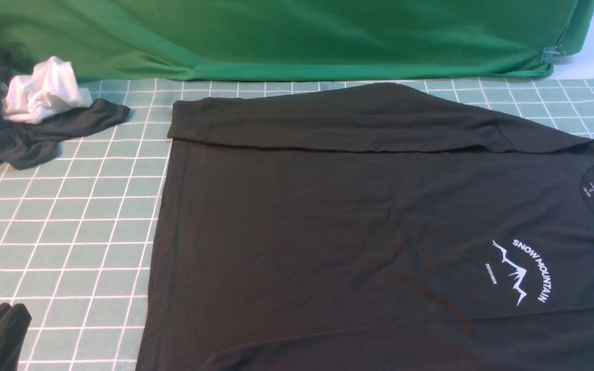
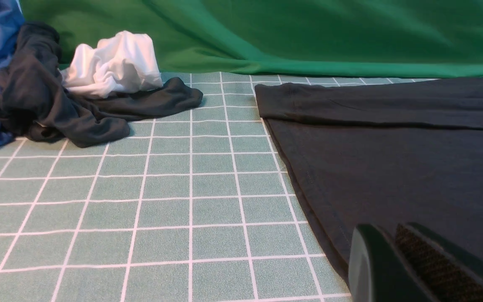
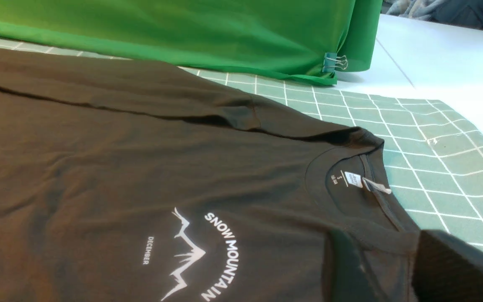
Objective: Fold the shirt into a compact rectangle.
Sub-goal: 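Grasp the left edge of the dark T-shirt lying flat on the table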
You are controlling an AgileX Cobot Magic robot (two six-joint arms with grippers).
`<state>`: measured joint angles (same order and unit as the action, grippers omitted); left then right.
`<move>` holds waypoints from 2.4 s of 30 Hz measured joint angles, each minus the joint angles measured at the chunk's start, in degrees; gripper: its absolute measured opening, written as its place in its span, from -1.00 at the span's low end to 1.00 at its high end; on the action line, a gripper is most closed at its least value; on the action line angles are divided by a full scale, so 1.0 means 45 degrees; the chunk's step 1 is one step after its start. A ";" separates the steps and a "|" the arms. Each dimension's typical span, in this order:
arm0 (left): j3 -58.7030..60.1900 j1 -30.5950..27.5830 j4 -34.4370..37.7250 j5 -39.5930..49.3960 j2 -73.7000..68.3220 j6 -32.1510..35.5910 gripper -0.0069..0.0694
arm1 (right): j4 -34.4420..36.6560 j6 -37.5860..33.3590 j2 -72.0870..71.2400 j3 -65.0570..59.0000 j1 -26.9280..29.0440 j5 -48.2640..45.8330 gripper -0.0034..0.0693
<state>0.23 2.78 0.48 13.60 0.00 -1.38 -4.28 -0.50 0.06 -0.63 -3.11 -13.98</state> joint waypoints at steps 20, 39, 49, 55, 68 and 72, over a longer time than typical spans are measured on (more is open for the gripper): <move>0.0000 0.0000 0.0000 0.0000 0.0000 0.0000 -0.73 | 0.0000 0.0000 0.0000 0.0000 0.0000 0.0000 -0.25; 0.0000 0.0000 0.0000 -0.0011 0.0000 0.0000 -0.73 | 0.0000 0.0000 0.0000 0.0000 0.0000 0.0000 -0.25; 0.0000 0.0000 0.4759 -0.0704 0.0000 -0.2754 -0.73 | 0.2376 0.3094 0.0000 0.0000 0.0000 0.1530 -0.24; 0.0000 0.0000 1.0348 -0.0758 0.0000 -0.5640 -0.73 | 0.3378 0.6548 0.0000 0.0000 0.0000 0.2545 -0.24; -0.2161 0.0000 0.9370 -0.0753 -0.0202 -0.5468 -0.73 | 0.3042 0.3478 0.0173 0.1793 0.0000 0.4365 -0.78; -0.5372 0.0000 0.7840 0.1838 -0.2216 -0.4446 -0.73 | 0.2864 0.0518 0.1878 0.6130 0.0000 0.1457 -0.85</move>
<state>-23.94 2.78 35.76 21.87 -9.97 -21.38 8.61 1.83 8.51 26.95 -3.11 -7.42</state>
